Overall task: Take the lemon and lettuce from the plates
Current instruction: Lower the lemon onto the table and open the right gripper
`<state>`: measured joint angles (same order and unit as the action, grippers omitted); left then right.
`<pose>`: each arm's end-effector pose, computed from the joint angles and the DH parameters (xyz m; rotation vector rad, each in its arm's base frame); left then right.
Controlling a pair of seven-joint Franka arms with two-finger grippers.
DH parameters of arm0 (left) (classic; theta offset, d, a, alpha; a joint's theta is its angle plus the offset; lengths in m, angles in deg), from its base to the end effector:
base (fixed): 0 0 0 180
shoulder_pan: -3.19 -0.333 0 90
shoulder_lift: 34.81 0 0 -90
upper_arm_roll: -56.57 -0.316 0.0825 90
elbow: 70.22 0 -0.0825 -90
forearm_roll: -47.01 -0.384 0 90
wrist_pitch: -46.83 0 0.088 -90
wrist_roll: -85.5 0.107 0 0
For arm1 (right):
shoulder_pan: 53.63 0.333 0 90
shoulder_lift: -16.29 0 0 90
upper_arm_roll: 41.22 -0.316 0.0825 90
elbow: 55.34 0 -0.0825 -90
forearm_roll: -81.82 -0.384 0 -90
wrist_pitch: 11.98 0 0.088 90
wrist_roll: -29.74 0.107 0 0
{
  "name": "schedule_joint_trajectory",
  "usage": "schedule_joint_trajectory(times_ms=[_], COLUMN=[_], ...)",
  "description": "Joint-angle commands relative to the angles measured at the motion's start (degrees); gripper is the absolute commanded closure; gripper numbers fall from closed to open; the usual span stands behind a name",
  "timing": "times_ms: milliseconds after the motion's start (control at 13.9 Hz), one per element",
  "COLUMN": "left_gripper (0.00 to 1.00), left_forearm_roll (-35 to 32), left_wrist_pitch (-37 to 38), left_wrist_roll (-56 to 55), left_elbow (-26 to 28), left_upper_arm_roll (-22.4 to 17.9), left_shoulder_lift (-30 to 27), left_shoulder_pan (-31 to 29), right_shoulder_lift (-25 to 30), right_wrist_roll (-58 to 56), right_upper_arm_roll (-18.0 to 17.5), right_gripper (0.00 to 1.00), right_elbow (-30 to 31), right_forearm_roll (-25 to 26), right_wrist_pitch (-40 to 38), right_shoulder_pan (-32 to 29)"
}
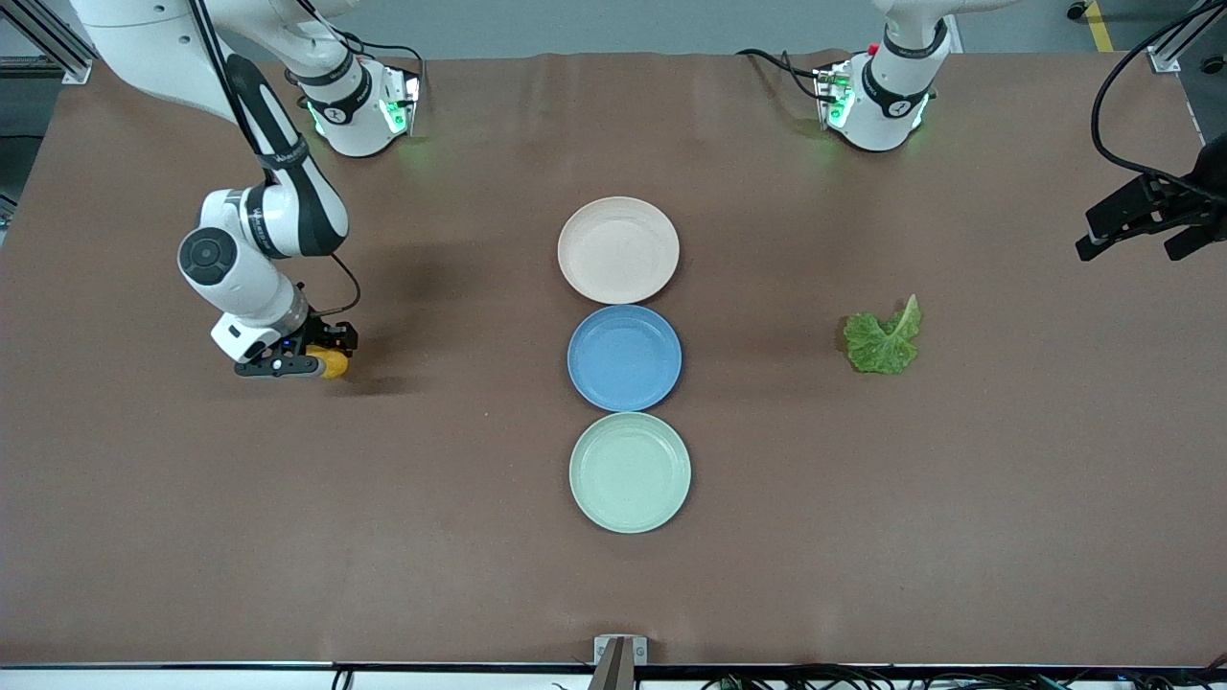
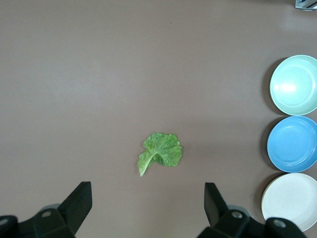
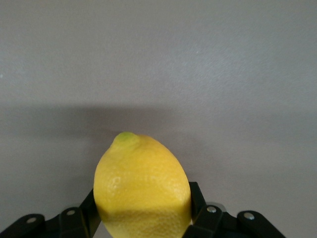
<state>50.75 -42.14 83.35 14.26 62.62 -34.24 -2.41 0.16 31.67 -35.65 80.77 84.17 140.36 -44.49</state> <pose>0.5561 -0.0111 0.6630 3.0718 0.0404 0.1029 0.5063 0.0313 0.2061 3.0939 0.1064 0.0074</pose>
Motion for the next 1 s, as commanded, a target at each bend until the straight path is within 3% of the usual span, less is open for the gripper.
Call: schedule_joint_trajectory(times_ms=[0,359,574,717,789,933], left_gripper=[0.0,0.0,0.0,0.0,0.0,0.0], left_forearm_roll=[-1.1,-1.1,-1.1,-1.1,-1.1,-1.1], left_wrist_pitch=[2.13,2.58,2.58,2.58,2.58,2.58], left_wrist_roll=[1.35,1.44,1.44,1.44,1.35,1.44], left_elbow=[-1.34,-1.34,-1.34,-1.34,-1.34,-1.34], left_upper_arm_roll=[0.19,0.27,0.27,0.27,0.27,0.27], left_shoulder_lift=[0.3,0.3,0.39,0.39,0.48,0.48], left_shoulder_pan=[-0.29,-0.2,-0.2,-0.2,-0.29,-0.29], right_shoulder_lift=[0.05,-0.83,-1.27,-1.18,-0.49,2.06], right_wrist_roll=[-0.08,0.01,0.01,-0.17,-0.08,0.09], right_upper_arm_roll=[-0.47,-3.19,-4.08,-4.08,-4.08,-4.08], right_gripper=[0.98,0.96,0.85,0.02,0.0,0.0], right_elbow=[1.01,1.36,1.27,0.66,-0.56,-7.65], right_forearm_roll=[0.11,0.02,0.02,0.11,0.11,0.11], right_wrist_pitch=[0.6,0.33,0.24,-1.24,-4.12,-17.35], right_shoulder_pan=[0.44,1.23,1.14,0.97,0.97,0.88])
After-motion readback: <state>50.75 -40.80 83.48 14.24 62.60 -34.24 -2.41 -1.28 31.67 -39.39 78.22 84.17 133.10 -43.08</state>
